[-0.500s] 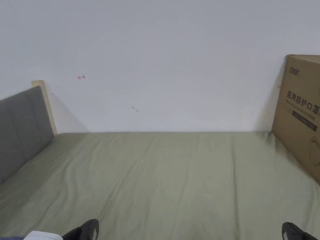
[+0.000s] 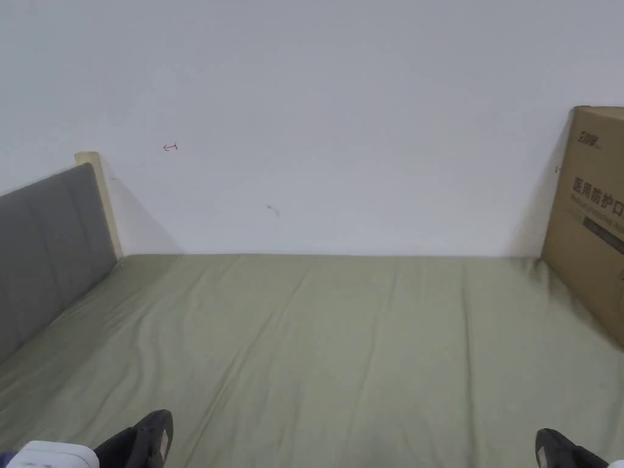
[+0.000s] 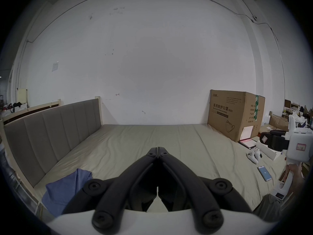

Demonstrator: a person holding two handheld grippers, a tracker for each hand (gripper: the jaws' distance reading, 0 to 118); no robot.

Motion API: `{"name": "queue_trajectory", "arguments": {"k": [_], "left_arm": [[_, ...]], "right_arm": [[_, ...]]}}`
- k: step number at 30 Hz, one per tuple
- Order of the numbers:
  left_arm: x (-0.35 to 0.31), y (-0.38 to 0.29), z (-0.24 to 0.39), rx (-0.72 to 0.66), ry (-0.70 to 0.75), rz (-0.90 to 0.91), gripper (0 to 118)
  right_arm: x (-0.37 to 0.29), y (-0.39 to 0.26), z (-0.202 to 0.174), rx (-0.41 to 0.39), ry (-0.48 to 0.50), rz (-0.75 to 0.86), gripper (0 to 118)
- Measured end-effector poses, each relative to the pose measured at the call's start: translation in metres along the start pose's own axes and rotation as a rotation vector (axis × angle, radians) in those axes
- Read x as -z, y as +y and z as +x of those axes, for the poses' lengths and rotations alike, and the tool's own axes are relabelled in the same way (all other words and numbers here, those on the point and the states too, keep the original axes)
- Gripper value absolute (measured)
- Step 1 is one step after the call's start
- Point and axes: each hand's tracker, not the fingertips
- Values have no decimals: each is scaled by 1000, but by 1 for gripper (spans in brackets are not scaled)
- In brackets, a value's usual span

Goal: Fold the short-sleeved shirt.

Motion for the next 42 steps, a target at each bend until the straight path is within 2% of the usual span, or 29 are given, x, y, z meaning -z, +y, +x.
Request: {"name": "queue_trajectory", "arguments": {"k": [2,4,10,14,16,17,18,20,24,30,34,36,38,40,41,42], "left_arm": [[-9,1,-10,9,27,-5,0],[-20,0,-20,23,82,-16,0],[-45,-10,-55,11,202,-68,0],[-53,-18,-81,-42,250,-81,2],[-52,-22,-103,-103,240,-119,19],[-50,-24,-114,-130,232,-135,42],[-44,-28,-129,-164,217,-176,60],[-27,-40,-154,-180,220,-248,85],[36,-78,-200,-192,205,-461,97],[139,-154,-246,-253,178,-715,96],[184,-195,-263,-208,254,-866,94],[191,-212,-270,-287,225,-949,70],[188,-206,-263,-237,237,-897,68],[193,-207,-260,-217,246,-920,63],[196,-207,-261,-217,239,-927,51],[195,-201,-260,-218,230,-935,33]], "right_arm": [[7,1,-17,-45,60,6,0],[14,1,-34,-49,127,10,0],[30,-2,-74,-54,231,-7,0],[35,-6,-90,-41,312,-32,0],[35,-9,-96,-53,341,-47,0],[35,-11,-98,-59,352,-52,0],[34,-14,-99,-65,364,-58,0],[27,-13,-106,-70,373,-78,0],[28,-25,-102,-85,361,-145,0],[32,-36,-89,-110,305,-222,0],[34,-42,-80,-123,271,-270,0],[34,-46,-77,-128,255,-293,0],[33,-50,-76,-126,248,-311,0],[32,-53,-76,-126,246,-324,0],[31,-54,-76,-126,250,-329,0],[30,-54,-77,-128,256,-334,0]]}}
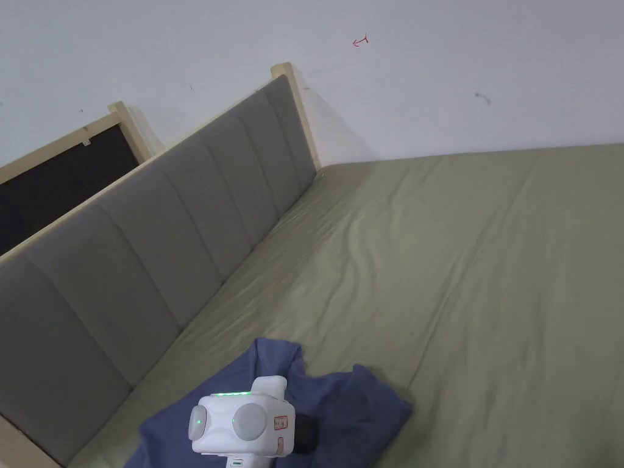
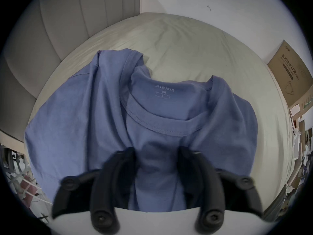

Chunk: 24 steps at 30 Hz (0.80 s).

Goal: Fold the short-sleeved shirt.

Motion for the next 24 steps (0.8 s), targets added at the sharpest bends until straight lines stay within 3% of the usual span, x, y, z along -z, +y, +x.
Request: {"name": "queue_trajectory", "arguments": {"k": [1,2,5,8,11,15,18,24], "left_arm": [[-2,1,2,5,-8,7,5],[-1,2,5,30,63,8,5],[-12,8,2,15,14,-5,5],[-62,35,-15,-120,-62,132,5],[-116,76,-22,-70,9,235,5],[-197,138,-19,-124,-45,447,5],[-237,182,22,37,9,524,5],[-247,203,159,191,-136,607,5]], "right_arm": [[-2,0,-1,-3,2,-1,0],[-2,1,-1,-6,4,1,0],[-6,4,3,-7,15,11,0],[-7,6,7,-3,8,27,0],[-10,-5,25,37,5,36,0],[-15,-12,36,77,-12,39,0],[-20,-15,46,118,-33,44,0],[-40,-19,69,181,-98,60,0]]}}
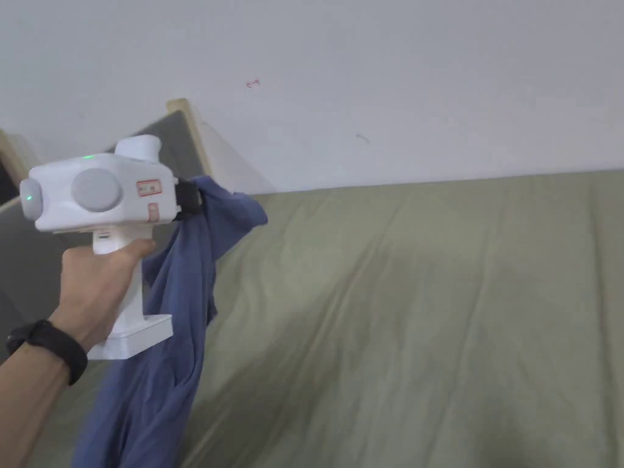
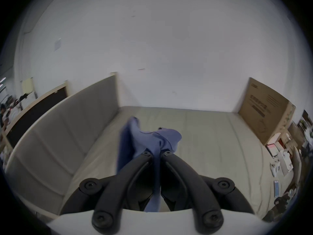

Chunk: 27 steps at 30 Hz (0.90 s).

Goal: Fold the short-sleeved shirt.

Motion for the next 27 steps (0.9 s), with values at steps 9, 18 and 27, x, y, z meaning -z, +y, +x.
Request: {"name": "queue_trajectory", "arguments": {"k": [9,18,27], "left_arm": [[74,-192,263,-5,-587,-372,5],[-17,-363,471,184,-987,-648,5],[-45,-312,419,101,-972,-364,90]], "right_arm": [[-42,-10,50,86,-161,20,0],[-73,-28,90,118,-308,-6,0],[-68,-24,88,116,-280,2,0]]}}
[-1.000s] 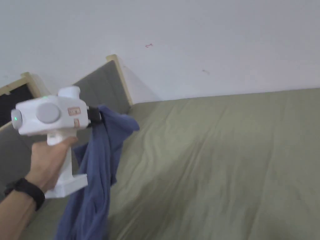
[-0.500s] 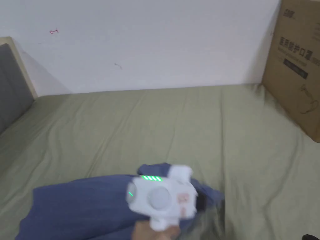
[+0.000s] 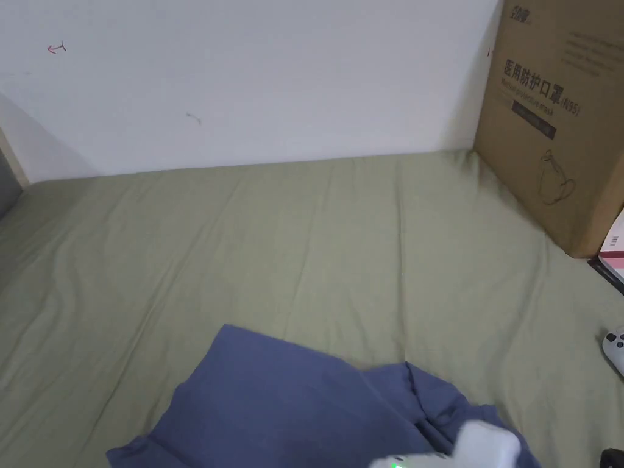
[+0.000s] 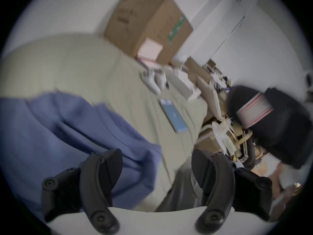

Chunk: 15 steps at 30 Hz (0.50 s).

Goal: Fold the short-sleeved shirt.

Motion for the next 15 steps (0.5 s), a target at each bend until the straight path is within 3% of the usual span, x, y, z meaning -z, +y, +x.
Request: {"name": "queue_trajectory", "arguments": {"k": [7,9,10,13,15], "left_arm": [[-196,30,-33,217,487,365,90],[-238,23,-27,223,667,454,71],[-258,18,-27,221,682,473,56],[-297,-1,-17,231,745,502,1],[-312,-15,-6,250,834,514,0]], "right_arm": [[-1,17,-17,-44,60,48,0],[1,21,-24,-41,82,62,0],[2,23,-29,-44,91,66,0],[-1,29,-41,-75,116,94,0],[-7,33,-49,-91,129,122,0]]}}
